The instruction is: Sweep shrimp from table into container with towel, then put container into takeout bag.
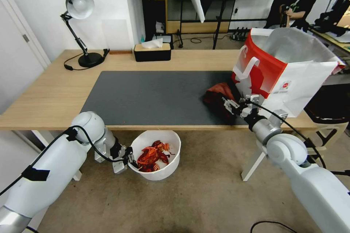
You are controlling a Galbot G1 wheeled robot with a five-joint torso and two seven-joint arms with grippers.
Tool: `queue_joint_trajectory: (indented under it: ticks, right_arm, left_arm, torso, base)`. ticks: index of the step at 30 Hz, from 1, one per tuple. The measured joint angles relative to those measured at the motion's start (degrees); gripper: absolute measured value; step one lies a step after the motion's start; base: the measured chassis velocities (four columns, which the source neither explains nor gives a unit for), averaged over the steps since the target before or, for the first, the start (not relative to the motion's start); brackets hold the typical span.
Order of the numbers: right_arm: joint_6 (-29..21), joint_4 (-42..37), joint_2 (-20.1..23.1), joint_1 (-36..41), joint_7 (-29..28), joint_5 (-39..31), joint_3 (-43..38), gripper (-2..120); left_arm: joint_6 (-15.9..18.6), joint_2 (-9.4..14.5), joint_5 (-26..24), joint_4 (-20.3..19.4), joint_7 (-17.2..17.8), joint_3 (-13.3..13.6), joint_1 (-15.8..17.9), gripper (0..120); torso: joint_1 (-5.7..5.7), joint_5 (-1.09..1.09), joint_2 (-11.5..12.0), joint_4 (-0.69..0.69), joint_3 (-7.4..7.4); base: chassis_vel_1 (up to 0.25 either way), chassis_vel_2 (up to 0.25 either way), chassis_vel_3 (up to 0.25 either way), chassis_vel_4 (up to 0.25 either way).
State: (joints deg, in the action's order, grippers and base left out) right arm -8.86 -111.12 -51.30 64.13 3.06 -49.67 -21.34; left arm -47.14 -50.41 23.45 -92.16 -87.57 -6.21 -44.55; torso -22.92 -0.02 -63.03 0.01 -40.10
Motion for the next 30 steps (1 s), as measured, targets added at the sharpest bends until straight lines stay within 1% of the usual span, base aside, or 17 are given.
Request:
queue_joint_trajectory:
  ticks: [2, 4, 5, 6, 8, 12, 15, 16, 19, 20, 21, 24, 26, 28, 29, 30]
  right_arm:
    - [-0.56, -1.15, -0.01, 1.30, -0.04, 0.25, -0.89, 83]
    - [-0.57, -1.15, 0.00, 1.48, -0.08, 0.51, -0.99, 85]
    - [-0.58, -1.09, -0.01, 1.61, -0.10, 0.80, -1.04, 88]
    - [-0.57, -0.70, -0.31, 1.75, -0.41, 1.26, -1.20, 97]
    - [-0.56, -0.99, -0.69, 2.30, -0.49, 1.24, -1.76, 99]
    - [-0.54, -2.60, -0.75, 3.74, -0.48, 1.24, -3.18, 100]
    - [-0.58, -5.92, -1.15, 6.78, -0.43, 1.57, -6.15, 100]
    - [-0.58, -5.92, -1.15, 6.78, -0.43, 1.57, -6.15, 100]
    - [-0.92, -9.68, -2.19, 10.63, -0.98, 2.77, -8.98, 100]
    - [-0.92, -9.68, -2.19, 10.63, -0.98, 2.77, -8.98, 100]
    - [-0.78, -11.59, -2.83, 13.00, -0.83, 4.68, -10.36, 100]
    - [-0.17, -13.25, -3.57, 15.24, -0.53, 6.55, -11.53, 100]
    - [1.27, -14.52, -4.66, 17.33, -0.28, 8.54, -12.75, 100]
    - [5.01, -14.83, -6.19, 20.24, 0.71, 12.17, -13.88, 100]
    - [5.01, -14.83, -6.19, 20.24, 0.71, 12.17, -13.88, 100]
    - [7.17, -14.83, -6.91, 21.58, 1.27, 13.79, -14.31, 100]
  left_arm:
    - [0.00, -0.01, -0.02, -0.28, 0.00, 0.00, -0.09, 0]
    - [0.00, -0.05, -0.01, -0.33, 0.00, 0.01, -0.09, 0]
    - [0.00, -0.13, -0.02, -0.35, 0.00, 0.02, -0.09, 0]
    - [0.00, -0.30, 0.02, -0.36, 0.00, 0.05, -0.09, 0]
    - [0.00, -0.33, 0.05, -0.54, 0.00, 0.05, -0.13, 0]
    - [0.00, -0.16, 0.06, -1.14, 0.00, -0.04, -0.54, 0]
    - [0.00, 0.17, 0.08, -1.90, 0.00, -0.53, -1.31, 0]
    - [0.00, 0.17, 0.08, -1.90, 0.00, -0.53, -1.31, 0]
    - [0.00, 0.59, 0.03, -2.66, 0.00, -1.14, -2.03, 0]
    - [0.00, 0.59, 0.03, -2.66, 0.00, -1.14, -2.03, 0]
    - [0.00, 0.80, -0.07, -3.02, 0.00, -1.40, -2.26, 0]
    - [0.00, 0.86, -0.19, -3.32, 0.00, -1.62, -2.37, 0]
    - [0.00, 0.87, -0.31, -3.65, 0.00, -1.83, -2.56, 0]
    - [0.00, 0.86, -0.46, -3.96, 0.00, -2.09, -2.87, 0]
    - [0.00, 0.86, -0.46, -3.96, 0.00, -2.09, -2.87, 0]
    - [0.00, 0.83, -0.50, -4.12, 0.00, -2.17, -3.08, 0]
  torso:
    - [0.00, 0.02, 0.00, -0.02, 0.00]
    - [0.00, 0.02, 0.00, -0.02, 0.00]
    - [0.01, 0.02, 0.00, -0.02, 0.00]
    - [0.00, 0.02, 0.00, -0.01, 0.00]
    - [0.00, 0.03, 0.01, 0.00, 0.00]
    - [0.00, 0.01, 0.00, -0.01, 0.00]
    - [0.00, 0.01, 0.00, -0.01, 0.00]
    - [0.00, 0.01, 0.00, -0.01, 0.00]
    - [0.01, 0.01, 0.00, -0.01, 0.00]
    - [0.01, 0.01, 0.00, -0.01, 0.00]
    - [0.01, 0.01, 0.00, -0.01, 0.00]
    - [0.01, 0.01, 0.00, -0.01, 0.00]
    - [0.01, 0.01, 0.00, -0.01, 0.00]
    - [0.00, 0.02, 0.00, -0.01, 0.00]
    - [0.00, 0.02, 0.00, -0.01, 0.00]
    - [0.01, 0.02, 0.00, -0.02, 0.00]
  base:
    - [0.000, 0.000, 0.000, 0.000]
    - [0.000, 0.000, 0.000, 0.000]
    - [0.000, 0.000, 0.000, 0.000]
    - [0.000, 0.000, 0.000, 0.000]
    - [0.000, 0.000, 0.000, 0.000]
    - [0.000, 0.000, 0.000, 0.000]
    - [0.000, 0.000, 0.000, 0.000]
    - [0.000, 0.000, 0.000, 0.000]
    - [0.000, 0.000, 0.000, 0.000]
    - [0.000, 0.000, 0.000, 0.000]
    - [0.000, 0.000, 0.000, 0.000]
    - [0.000, 0.000, 0.000, 0.000]
    - [0.000, 0.000, 0.000, 0.000]
    - [0.000, 0.000, 0.000, 0.000]
    - [0.000, 0.000, 0.000, 0.000]
    - [0.000, 0.000, 0.000, 0.000]
